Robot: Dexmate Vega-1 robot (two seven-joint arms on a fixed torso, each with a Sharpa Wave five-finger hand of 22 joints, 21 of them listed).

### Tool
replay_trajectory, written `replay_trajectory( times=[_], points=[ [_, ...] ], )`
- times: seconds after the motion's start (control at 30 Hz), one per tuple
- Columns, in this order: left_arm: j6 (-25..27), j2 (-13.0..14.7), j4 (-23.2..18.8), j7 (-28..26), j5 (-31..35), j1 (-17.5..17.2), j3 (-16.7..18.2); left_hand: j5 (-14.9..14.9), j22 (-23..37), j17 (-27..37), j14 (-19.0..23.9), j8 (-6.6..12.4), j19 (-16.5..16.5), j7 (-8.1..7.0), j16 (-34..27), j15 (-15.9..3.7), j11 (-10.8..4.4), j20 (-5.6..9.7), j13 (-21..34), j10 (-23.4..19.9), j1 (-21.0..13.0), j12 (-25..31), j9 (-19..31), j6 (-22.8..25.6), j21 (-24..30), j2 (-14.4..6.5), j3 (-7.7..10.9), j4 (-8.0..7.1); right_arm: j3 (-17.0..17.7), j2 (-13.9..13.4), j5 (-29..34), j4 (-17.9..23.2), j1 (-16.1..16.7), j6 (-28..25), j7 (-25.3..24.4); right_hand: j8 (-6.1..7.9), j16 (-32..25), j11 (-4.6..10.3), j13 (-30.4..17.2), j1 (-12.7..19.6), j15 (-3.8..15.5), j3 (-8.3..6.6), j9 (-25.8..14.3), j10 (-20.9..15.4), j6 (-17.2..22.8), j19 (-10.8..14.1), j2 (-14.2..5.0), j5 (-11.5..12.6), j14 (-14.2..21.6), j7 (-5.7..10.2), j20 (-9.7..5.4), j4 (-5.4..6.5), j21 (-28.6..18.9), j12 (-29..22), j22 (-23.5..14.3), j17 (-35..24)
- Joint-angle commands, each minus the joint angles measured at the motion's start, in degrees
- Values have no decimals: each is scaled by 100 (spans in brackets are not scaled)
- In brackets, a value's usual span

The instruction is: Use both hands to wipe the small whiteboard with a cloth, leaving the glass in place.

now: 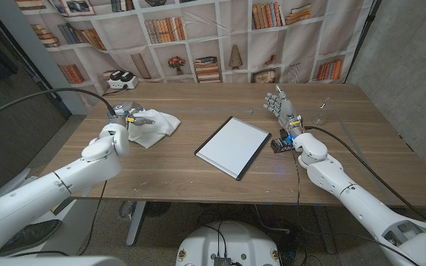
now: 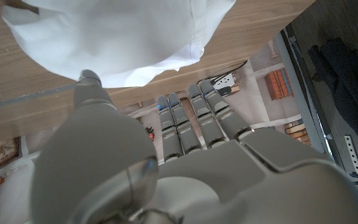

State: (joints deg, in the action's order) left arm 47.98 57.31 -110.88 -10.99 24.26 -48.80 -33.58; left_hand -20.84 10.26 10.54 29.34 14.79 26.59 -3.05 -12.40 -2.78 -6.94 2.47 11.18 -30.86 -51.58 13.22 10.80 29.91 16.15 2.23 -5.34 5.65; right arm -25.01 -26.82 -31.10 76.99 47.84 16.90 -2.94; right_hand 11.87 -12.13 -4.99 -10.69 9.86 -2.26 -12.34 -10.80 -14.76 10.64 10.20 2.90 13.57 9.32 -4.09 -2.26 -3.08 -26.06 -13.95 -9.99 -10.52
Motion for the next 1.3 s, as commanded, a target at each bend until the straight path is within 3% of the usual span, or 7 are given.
replay_trajectory(
  times=[0.03,0.23,0.33,0.6,1.03,1.17,1.3],
  points=[
    [483,89,73,679,450,532,-617,-38,20,21,-159,-123,-137,23,85,-511,13,171,18,196,-197,-109,22,-218,-88,-65,35,83,-24,44,-12,-96,-62,-19,28,-3,27,23,-3,10,11,26,-10,-43,70,51,-49,24,54,4,-148,0,19,-2,-15,-27],
    [683,30,183,1104,742,831,-968,-10,22,39,-537,-395,-379,-4,183,-451,-73,127,38,696,-471,-267,46,-896,-263,-148,32,138,-26,31,-4,-94,-66,-31,29,-4,30,21,-3,12,8,28,-10,-52,74,56,-52,23,61,3,-146,-2,31,0,-16,-27],
    [765,4,217,1309,829,945,-1088,-6,21,41,-651,-420,-445,34,198,-427,-57,109,43,833,-535,-277,54,-1054,-307,-160,22,147,-24,24,-10,-90,-67,-37,37,-3,33,14,-3,12,8,30,-10,-58,84,59,-54,22,61,3,-141,-3,39,0,-16,-28],
    [865,-116,426,1710,1115,1211,-1447,3,22,44,-648,-347,-445,17,169,-464,-12,126,46,780,-537,-227,59,-931,-321,-177,-1,125,-19,13,-35,-111,-80,-34,88,-5,35,7,-4,12,3,35,-11,-68,91,65,-58,20,74,0,-137,-5,58,4,-17,-29],
    [671,-421,916,1719,1082,1289,-1521,14,24,48,-663,-324,-435,-3,153,-459,-21,133,47,759,-520,-202,61,-895,-331,-234,-21,82,-29,40,-99,-184,-106,-120,116,-3,41,12,-4,13,-1,42,-11,-70,112,74,-62,17,81,1,-125,-7,80,11,-18,-29],
    [722,-579,1131,1692,1114,1359,-1603,17,32,49,-703,-336,-414,-27,157,-399,-18,-1,48,806,-572,-211,62,-941,-326,-294,-4,83,-39,41,-99,-211,-116,-136,128,-6,42,14,-4,12,-3,44,-11,-70,108,76,-65,16,85,3,-123,-8,88,14,-18,-30],
    [719,-710,1329,1656,1065,1414,-1646,20,38,50,-745,-347,-429,-22,161,-379,14,-32,49,865,-657,-221,64,-994,-334,-362,27,99,-31,50,-120,-225,-120,-162,112,-7,44,13,-5,13,-3,45,-11,-74,111,78,-68,15,88,1,-120,-8,96,16,-18,-30]
  ],
)
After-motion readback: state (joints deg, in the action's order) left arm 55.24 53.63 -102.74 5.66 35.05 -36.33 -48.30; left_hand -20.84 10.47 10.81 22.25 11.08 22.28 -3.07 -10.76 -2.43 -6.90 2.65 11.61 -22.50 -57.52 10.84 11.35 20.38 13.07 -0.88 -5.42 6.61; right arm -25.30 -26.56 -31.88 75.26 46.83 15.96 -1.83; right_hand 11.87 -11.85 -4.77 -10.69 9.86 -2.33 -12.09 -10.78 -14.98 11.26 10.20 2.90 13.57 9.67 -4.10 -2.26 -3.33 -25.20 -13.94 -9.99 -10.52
